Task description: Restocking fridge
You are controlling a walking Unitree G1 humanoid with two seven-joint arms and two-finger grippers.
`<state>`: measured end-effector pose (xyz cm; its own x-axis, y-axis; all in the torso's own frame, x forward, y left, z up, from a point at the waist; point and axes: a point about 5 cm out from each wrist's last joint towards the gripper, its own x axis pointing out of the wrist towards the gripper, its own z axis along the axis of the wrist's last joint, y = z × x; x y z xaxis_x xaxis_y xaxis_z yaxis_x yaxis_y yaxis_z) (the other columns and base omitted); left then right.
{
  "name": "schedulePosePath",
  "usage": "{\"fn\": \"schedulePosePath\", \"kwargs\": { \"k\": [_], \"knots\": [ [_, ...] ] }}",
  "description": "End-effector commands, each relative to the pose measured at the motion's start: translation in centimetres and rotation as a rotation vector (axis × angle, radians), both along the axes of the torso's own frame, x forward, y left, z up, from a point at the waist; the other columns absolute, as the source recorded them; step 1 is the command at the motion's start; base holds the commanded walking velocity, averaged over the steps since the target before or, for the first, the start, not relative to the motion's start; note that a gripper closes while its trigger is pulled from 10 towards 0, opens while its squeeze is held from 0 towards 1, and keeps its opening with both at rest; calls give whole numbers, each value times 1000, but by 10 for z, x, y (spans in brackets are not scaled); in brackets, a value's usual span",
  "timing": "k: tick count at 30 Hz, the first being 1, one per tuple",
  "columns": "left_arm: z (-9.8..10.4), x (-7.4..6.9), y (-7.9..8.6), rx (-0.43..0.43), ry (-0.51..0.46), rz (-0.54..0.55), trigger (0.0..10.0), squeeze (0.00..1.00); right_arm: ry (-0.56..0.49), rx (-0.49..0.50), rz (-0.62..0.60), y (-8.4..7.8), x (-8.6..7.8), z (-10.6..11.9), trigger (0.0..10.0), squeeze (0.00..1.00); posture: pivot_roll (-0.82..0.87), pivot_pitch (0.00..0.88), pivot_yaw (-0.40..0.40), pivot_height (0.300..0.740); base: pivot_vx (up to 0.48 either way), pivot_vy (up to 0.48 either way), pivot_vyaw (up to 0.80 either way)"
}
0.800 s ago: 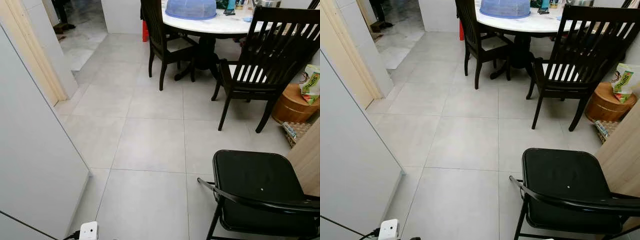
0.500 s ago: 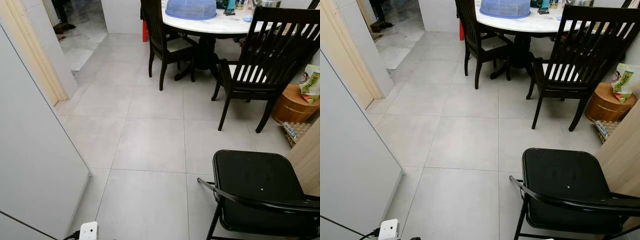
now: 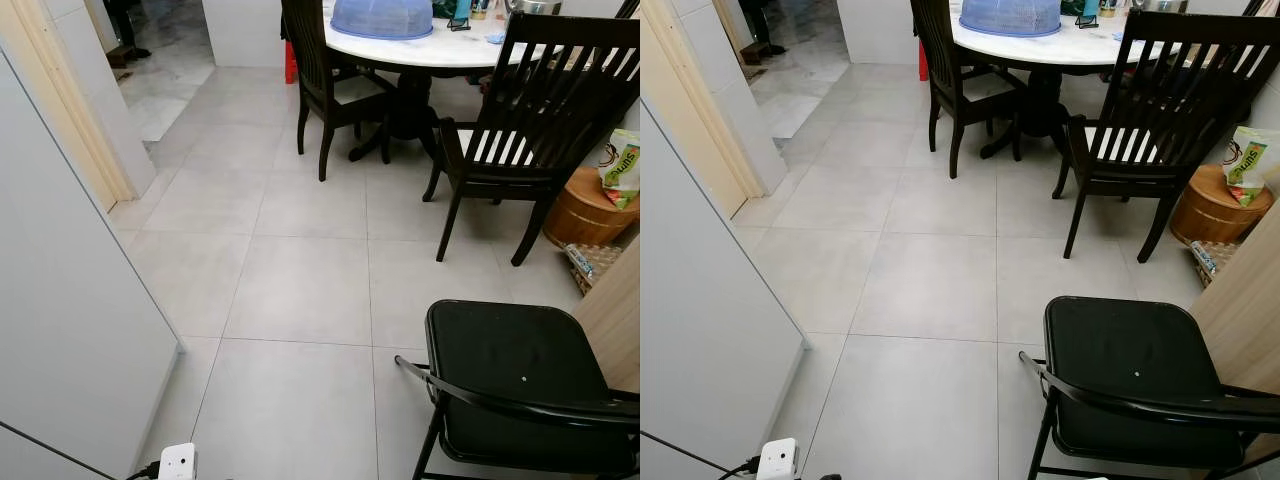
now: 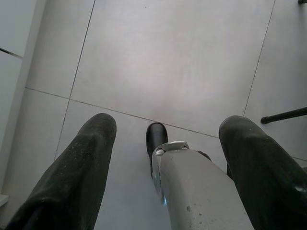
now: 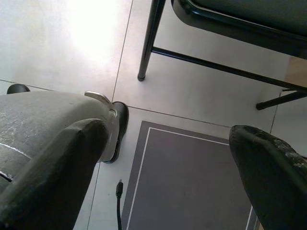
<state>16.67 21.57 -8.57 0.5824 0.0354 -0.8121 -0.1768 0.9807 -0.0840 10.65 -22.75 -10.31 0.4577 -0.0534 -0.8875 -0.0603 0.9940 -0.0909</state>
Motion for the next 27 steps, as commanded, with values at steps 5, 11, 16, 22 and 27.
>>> {"fn": "schedulePosePath", "kwargs": {
  "k": [5,11,16,22,27],
  "knots": [
    [-3,-1,-3,96,99,-67,10000,0,-110,108,-143,22,87,26,10000,0,69,0,-58,740,0,0,0],
    [-2,0,-1,101,98,-77,10000,0,-113,120,-157,24,87,26,10000,0,66,0,-52,740,0,0,0],
    [-2,1,-1,109,101,-80,10000,0,-106,129,-171,25,89,26,10000,0,66,0,-48,740,0,0,0],
    [-2,1,1,117,102,-91,10000,0,-104,134,-179,27,89,26,10000,0,65,0,-37,740,0,0,0],
    [-1,2,2,130,103,-106,10000,0,-96,134,-205,27,88,25,10000,0,65,0,-30,740,0,0,0]
  ]
}}
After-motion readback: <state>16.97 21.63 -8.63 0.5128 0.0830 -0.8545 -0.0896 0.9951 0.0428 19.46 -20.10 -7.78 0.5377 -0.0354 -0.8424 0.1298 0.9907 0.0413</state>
